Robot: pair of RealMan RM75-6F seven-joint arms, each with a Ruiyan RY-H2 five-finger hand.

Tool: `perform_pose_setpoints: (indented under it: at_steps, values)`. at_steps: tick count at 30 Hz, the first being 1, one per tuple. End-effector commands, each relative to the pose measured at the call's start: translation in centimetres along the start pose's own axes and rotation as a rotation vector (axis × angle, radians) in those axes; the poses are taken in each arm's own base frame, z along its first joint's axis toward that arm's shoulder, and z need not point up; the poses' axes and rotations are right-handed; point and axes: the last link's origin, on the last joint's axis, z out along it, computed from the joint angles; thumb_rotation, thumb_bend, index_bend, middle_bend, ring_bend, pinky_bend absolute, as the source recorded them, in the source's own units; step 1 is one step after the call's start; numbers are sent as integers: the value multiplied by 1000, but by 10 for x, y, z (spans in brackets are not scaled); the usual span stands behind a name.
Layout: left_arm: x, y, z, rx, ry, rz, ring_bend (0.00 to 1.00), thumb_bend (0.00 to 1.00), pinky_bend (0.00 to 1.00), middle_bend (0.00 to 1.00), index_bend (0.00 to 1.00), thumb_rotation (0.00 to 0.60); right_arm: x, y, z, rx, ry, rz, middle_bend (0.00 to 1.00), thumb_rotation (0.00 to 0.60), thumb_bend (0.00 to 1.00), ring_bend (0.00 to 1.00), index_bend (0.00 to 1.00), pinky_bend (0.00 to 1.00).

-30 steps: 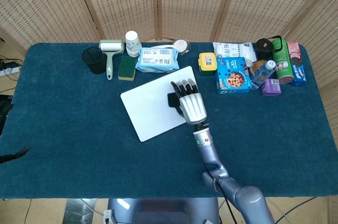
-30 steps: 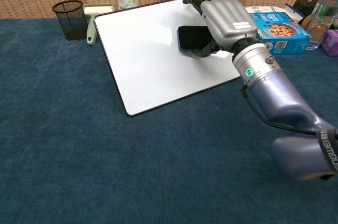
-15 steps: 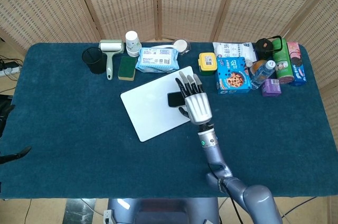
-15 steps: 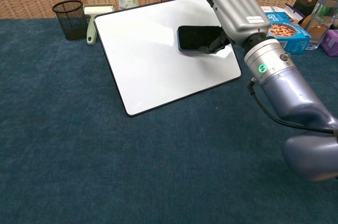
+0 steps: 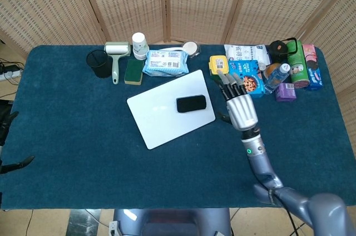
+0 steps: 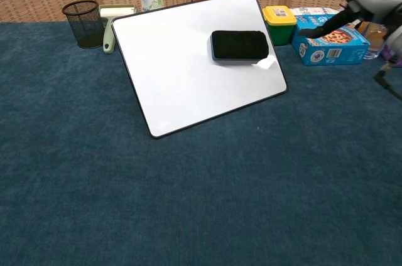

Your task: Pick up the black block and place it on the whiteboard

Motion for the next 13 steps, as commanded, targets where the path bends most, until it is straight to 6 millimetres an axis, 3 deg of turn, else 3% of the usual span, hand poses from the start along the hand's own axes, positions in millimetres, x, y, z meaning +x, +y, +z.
perform_pose_setpoints:
  at_steps: [1, 5, 13]
  values:
    - [-1, 2, -2, -4, -1, 3, 0, 105, 30, 0, 0, 600, 57, 45, -53, -81, -153, -44, 65, 600, 0, 85, 122, 105]
    - [-3, 6, -6, -11, 4, 12, 0, 105, 30, 0, 0, 600, 94, 67, -90, -199, -226, -89, 65, 600, 0, 56, 137, 75]
    - [-11, 11, -13, -15, 4, 35, 0, 105, 30, 0, 0, 600, 137, 93, -149, -407, -298, -147, 64, 600, 0, 32, 154, 40]
